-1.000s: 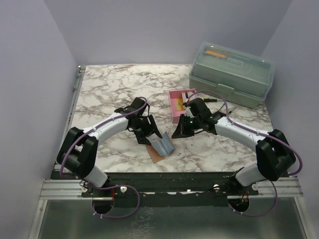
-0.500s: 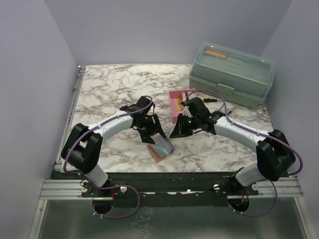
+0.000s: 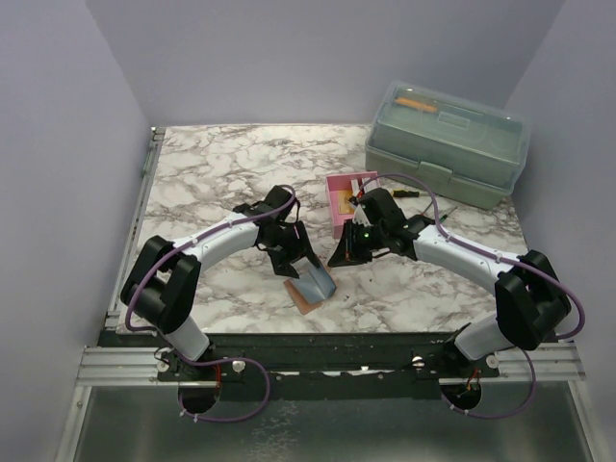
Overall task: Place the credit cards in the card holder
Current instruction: Open the card holder at the center of the board.
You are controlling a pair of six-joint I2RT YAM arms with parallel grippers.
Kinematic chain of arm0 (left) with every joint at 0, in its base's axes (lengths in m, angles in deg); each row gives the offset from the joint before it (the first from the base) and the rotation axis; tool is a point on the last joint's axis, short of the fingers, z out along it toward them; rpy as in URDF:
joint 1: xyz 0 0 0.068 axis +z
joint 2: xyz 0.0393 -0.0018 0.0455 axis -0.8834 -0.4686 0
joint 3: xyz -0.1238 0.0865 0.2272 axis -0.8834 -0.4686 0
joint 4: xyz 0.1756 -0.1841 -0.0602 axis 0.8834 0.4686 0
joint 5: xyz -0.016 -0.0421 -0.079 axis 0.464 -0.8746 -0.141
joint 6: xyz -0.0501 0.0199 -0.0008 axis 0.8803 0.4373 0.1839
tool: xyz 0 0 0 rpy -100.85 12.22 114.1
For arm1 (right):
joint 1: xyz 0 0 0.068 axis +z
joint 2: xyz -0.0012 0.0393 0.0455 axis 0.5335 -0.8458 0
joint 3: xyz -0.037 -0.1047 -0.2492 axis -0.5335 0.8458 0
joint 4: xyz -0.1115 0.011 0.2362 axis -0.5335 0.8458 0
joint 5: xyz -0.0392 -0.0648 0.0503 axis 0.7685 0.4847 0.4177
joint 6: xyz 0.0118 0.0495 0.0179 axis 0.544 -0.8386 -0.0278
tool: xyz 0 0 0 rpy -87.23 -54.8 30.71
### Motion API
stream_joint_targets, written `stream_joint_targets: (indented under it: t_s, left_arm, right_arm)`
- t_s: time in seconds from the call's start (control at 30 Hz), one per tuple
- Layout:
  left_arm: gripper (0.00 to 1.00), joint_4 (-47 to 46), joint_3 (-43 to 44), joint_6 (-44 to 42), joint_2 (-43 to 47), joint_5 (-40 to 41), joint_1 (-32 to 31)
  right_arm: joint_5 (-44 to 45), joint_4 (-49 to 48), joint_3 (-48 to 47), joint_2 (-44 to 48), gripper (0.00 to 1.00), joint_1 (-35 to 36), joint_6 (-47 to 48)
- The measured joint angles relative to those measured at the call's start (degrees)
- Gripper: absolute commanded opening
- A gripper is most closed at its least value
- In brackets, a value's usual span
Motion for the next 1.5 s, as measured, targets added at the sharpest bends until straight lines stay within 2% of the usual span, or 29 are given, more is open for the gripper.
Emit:
stream_joint_targets:
  t_s: [0.13,0.27,0.4,0.8,1.03,1.3,1.5]
  left_arm:
    - [0.64,0.02,0.04,-0.22,-0.02,0.35,0.00]
    - [0.53,0.00,0.13,-0.81,-0.48,0.61,0.00]
    - [0.48,-0.28,0.09,-1.33,-0.61,0.66,0.00]
    - [0.43,-0.92,-1.70,-1.90,0.33,1.14,0.00]
    - [0.45,-0.33,-2.49,-2.69,1.60,1.88,0.00]
    - [0.59,8.20,-5.09,-5.05,8.26,5.55,0.00]
    - [0.57,10.82,-1.51,-4.09,11.37,5.81,0.00]
  right_arm:
    - [0.00,0.00,0.00,0.00,0.00,0.00,0.02]
    - [0.00,0.00,0.00,0.00,0.00,0.00,0.00]
    - [0.28,0.07,0.02,0.00,0.00,0.00,-0.48]
    - [1.79,0.79,0.24,0.37,0.00,0.00,-2.10]
    - [2.16,0.90,0.26,0.39,0.00,0.00,-2.21]
    - [2.25,1.09,0.26,0.39,0.00,0.00,-2.47]
    - [2.23,1.27,0.26,0.39,0.00,0.00,-2.47]
